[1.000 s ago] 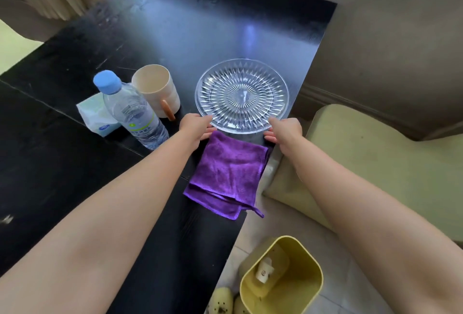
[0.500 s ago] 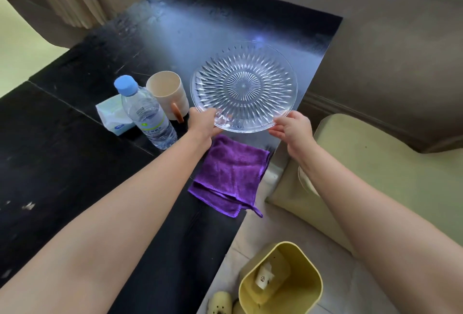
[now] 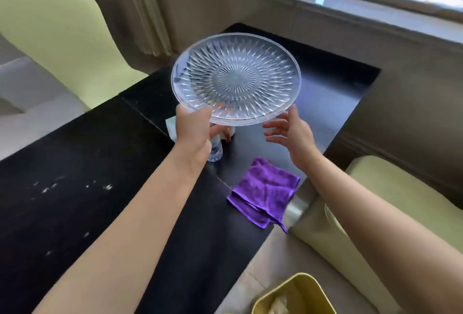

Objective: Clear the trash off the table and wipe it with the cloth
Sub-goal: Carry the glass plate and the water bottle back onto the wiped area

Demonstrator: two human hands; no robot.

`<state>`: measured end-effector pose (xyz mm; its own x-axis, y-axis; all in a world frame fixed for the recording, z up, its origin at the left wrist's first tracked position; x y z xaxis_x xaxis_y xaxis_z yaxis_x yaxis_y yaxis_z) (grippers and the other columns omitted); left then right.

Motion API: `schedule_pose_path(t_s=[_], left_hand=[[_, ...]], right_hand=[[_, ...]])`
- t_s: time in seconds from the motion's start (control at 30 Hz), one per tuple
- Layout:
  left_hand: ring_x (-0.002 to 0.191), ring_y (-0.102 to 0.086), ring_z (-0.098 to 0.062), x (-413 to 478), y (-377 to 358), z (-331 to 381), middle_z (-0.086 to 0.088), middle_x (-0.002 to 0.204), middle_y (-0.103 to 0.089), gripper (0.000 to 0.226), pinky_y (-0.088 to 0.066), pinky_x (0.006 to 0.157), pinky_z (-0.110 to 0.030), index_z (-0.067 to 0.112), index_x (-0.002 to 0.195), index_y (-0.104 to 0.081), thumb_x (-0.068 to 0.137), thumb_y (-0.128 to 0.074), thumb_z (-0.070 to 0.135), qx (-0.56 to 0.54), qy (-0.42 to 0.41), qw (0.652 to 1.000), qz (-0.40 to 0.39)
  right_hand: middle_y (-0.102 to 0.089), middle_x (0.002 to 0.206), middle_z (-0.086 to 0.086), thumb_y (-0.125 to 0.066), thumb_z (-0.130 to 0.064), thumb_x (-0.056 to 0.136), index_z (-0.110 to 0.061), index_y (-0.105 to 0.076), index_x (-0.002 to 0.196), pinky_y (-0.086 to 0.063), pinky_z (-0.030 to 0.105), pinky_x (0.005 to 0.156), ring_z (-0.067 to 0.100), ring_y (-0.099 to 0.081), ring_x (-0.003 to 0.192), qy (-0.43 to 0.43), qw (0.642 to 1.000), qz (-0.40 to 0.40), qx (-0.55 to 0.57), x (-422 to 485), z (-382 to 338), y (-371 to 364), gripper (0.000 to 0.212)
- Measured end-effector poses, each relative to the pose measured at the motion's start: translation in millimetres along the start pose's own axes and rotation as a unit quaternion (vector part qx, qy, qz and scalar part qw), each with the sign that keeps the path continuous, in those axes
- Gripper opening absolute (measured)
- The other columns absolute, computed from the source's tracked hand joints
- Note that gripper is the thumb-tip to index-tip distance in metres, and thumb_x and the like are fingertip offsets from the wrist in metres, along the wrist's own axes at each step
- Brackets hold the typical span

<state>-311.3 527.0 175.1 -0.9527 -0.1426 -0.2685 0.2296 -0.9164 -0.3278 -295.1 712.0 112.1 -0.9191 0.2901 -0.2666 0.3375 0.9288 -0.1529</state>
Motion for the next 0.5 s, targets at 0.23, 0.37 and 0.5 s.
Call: schedule_pose_path(t_s=[0.23, 0.37, 0.5], left_hand=[[0.107, -0.067, -0.031, 10.9, 74.5, 32.1, -0.019, 0.127, -0.06, 0.048, -0.061, 0.059, -0.036, 0.007, 0.126, -0.044, 0.082, -0.04, -0.014, -0.01, 0.004, 0.998, 0.07], [0.096, -0.068, -0.032, 5.7, 113.8, 38.5, -0.022, 0.119, -0.061, 0.044, -0.062, 0.062, -0.04, 0.002, 0.129, -0.04, 0.088, -0.038, -0.012, -0.055, 0.002, 0.993, 0.108], [0.079, -0.069, -0.027, -4.6, 146.7, 43.1, -0.02, 0.1, -0.063, 0.031, -0.061, 0.054, -0.036, 0.007, 0.114, -0.041, 0.09, -0.036, -0.012, -0.087, -0.008, 0.987, 0.138]], right_hand=[[-0.063, 0.121, 0.008, -0.066, -0.029, 0.082, -0.008, -0.052, 0.126, -0.048, 0.022, 0.076, 0.016, -0.061, 0.096, -0.022, 0.972, -0.107, -0.21, 26.5, 37.7, -88.3, 0.051], [-0.053, 0.137, 0.006, -0.08, -0.044, 0.052, -0.024, -0.039, 0.138, -0.042, 0.042, 0.107, 0.026, -0.051, 0.126, 0.002, 0.951, -0.108, -0.29, 42.7, 47.2, -122.8, 0.097], [-0.055, 0.132, 0.007, -0.078, -0.022, 0.07, -0.016, -0.039, 0.137, -0.041, 0.038, 0.104, 0.028, -0.049, 0.125, 0.028, 0.928, -0.083, -0.362, 39.5, 40.5, -145.9, 0.078]])
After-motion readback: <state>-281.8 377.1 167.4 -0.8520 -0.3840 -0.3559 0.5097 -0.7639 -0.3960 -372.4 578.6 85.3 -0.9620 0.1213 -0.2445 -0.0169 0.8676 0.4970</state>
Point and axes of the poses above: each hand's wrist, its own x-axis towards the middle knuckle, its own y-axis out of the back of the hand, z = x × y, the point moved 2 cm from there along x, towards the middle knuckle
